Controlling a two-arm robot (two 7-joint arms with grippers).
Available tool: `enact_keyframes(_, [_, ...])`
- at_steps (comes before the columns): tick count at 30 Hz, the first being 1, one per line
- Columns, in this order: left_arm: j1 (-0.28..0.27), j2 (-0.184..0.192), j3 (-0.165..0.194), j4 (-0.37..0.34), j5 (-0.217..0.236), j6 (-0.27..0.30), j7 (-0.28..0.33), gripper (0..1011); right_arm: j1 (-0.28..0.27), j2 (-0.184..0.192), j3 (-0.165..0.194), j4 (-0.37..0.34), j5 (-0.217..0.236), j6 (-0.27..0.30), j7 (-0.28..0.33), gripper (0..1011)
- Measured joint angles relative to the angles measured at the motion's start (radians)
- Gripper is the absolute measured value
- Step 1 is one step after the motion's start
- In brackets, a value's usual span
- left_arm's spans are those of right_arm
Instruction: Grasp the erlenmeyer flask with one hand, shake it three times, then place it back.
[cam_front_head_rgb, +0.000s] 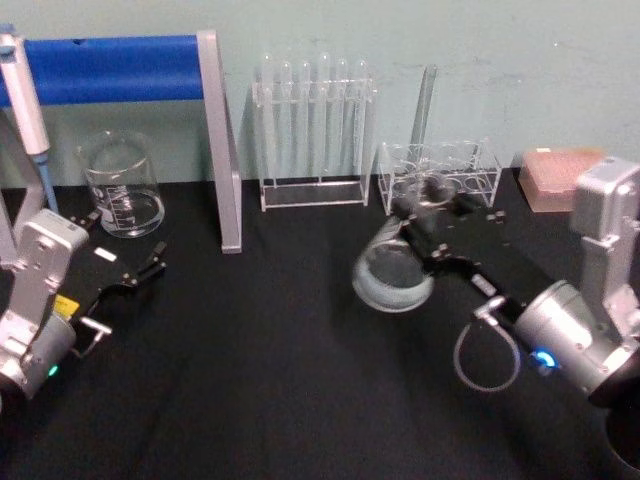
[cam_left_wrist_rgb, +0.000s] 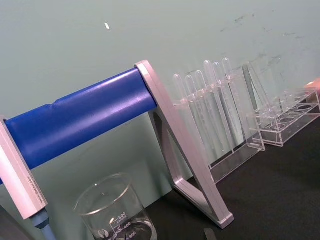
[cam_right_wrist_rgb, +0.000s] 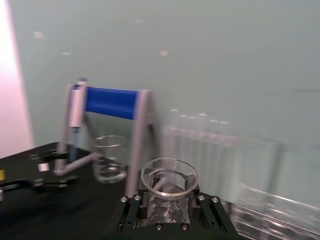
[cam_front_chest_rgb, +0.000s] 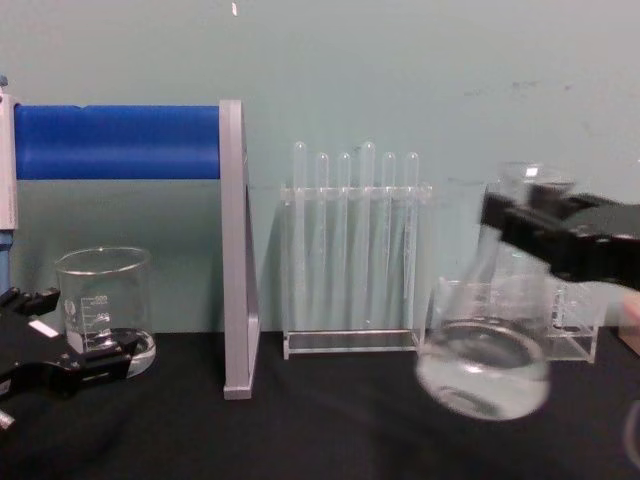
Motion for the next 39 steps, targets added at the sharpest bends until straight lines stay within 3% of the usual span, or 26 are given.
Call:
enact_keyframes(8, [0.0, 0.0, 0.0, 0.0, 0.0, 0.0, 0.0, 1001, 0.081, -0.006, -0.108, 0.046, 0.007, -0.01, 0.16, 450])
enact_keyframes(13, [0.0, 0.0, 0.0, 0.0, 0.0, 0.0, 0.0, 1001, 0.138, -0.004, -0.194, 0.072, 0.025, -0.018, 0.265, 449])
enact_keyframes(20, [0.0, 0.0, 0.0, 0.0, 0.0, 0.0, 0.0, 1001, 0.17, 0.0, -0.245, 0.09, 0.043, -0.023, 0.309, 449])
enact_keyframes(25, [0.0, 0.0, 0.0, 0.0, 0.0, 0.0, 0.0, 1001, 0.173, 0.006, -0.249, 0.094, 0.051, -0.026, 0.294, 449])
enact_keyframes(29, [0.0, 0.0, 0.0, 0.0, 0.0, 0.0, 0.0, 1001, 0.165, 0.012, -0.231, 0.095, 0.053, -0.031, 0.25, 449])
enact_keyframes(39, [0.0, 0.0, 0.0, 0.0, 0.0, 0.0, 0.0, 1001, 0.088, 0.026, -0.123, 0.052, 0.032, -0.038, 0.095, 449])
